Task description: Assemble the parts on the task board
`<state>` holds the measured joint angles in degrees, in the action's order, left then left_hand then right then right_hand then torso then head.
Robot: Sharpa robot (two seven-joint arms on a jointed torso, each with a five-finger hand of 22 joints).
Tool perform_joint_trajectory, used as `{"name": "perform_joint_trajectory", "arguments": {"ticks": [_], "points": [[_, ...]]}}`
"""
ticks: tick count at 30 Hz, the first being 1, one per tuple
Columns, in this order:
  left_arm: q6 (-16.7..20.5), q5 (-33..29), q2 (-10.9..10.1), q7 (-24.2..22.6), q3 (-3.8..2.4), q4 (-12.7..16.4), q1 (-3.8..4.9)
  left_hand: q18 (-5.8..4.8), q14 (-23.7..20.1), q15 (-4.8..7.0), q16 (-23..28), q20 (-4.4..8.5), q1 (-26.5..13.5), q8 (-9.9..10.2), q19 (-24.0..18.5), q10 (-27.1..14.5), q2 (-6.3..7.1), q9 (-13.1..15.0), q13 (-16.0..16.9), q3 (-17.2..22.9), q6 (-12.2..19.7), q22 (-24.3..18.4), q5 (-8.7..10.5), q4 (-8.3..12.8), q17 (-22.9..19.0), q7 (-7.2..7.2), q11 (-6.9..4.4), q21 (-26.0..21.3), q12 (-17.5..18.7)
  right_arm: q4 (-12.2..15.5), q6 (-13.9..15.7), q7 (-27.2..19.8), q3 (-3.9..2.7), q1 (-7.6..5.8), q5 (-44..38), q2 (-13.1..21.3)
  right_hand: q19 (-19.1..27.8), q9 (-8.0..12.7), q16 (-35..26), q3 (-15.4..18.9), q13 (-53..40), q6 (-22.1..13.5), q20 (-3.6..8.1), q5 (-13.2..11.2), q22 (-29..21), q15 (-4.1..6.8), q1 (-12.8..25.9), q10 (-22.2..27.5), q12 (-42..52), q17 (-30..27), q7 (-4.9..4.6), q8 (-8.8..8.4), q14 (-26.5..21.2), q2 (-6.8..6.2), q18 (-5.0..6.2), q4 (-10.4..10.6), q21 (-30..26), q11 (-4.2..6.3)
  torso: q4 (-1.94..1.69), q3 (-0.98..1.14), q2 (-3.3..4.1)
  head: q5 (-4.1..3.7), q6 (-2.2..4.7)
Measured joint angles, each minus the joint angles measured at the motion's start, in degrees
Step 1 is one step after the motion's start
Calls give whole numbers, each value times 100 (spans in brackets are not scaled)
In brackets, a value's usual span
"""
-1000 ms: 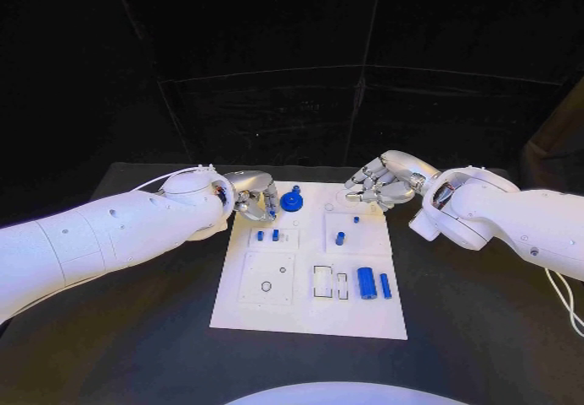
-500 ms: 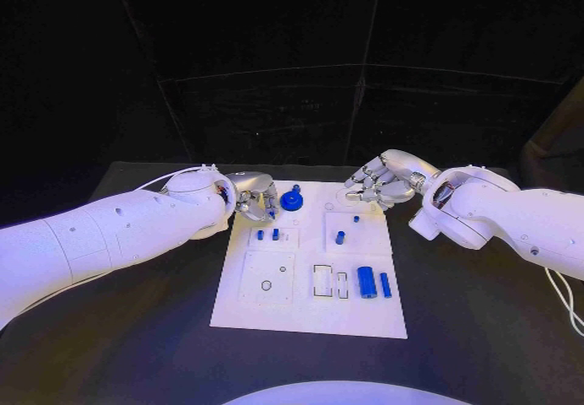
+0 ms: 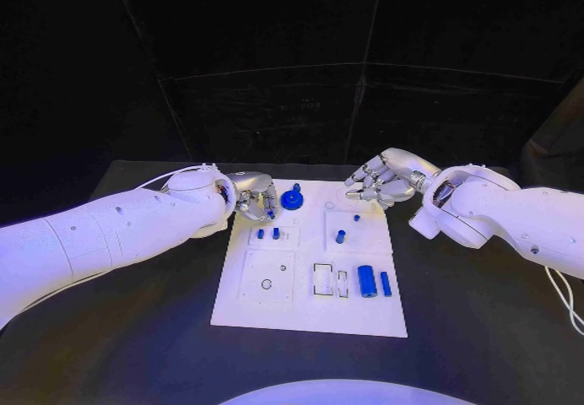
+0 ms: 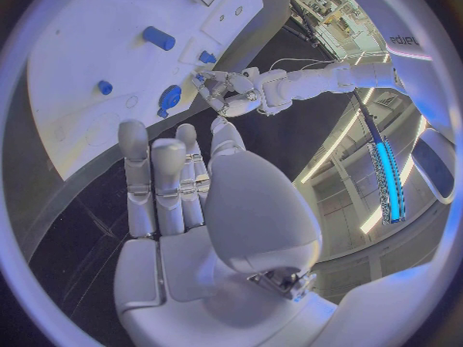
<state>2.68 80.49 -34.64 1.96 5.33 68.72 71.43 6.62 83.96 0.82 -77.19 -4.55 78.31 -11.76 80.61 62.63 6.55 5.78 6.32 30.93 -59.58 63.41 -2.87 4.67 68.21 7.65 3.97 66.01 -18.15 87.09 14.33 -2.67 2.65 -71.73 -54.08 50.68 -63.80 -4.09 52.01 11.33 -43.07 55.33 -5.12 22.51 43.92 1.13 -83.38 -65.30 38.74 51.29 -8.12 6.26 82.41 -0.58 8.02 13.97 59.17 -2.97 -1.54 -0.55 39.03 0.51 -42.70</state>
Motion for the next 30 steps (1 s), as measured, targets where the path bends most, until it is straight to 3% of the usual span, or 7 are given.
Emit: {"name": "perform_joint_trajectory", "arguments": {"ticks": [19, 30], "points": [[-23, -2, 28, 0, 6, 12, -1, 2, 0, 0, 2, 0, -28, 22, 0, 3, -17, -10, -8, 0, -20, 9, 0, 0, -1, 20, 3, 0, 2, -3, -1, -2, 0, 0, 0, -5, 0, 0, -30, 0, -1, 0, 0, 27, -12, 0, 0, 0, 0, 0, 0, 0, 0, 0, 0, 0, -28, 0, 0, 2, -2, 2, -10], [-99, -3, 49, 49, 10, 0, -2, 3, 0, 0, 2, -19, -142, 223, -20, -50, 54, -110, -90, 0, 118, -15, 0, 0, -65, 35, 55, 0, 176, 0, -3, 0, 0, 0, 0, -2, 0, 0, -30, 0, 4, 0, 0, 27, -11, 0, 0, 0, 0, 0, 0, 0, 0, 0, 0, 0, -28, 0, 2, 2, -2, -14, -2]]}}
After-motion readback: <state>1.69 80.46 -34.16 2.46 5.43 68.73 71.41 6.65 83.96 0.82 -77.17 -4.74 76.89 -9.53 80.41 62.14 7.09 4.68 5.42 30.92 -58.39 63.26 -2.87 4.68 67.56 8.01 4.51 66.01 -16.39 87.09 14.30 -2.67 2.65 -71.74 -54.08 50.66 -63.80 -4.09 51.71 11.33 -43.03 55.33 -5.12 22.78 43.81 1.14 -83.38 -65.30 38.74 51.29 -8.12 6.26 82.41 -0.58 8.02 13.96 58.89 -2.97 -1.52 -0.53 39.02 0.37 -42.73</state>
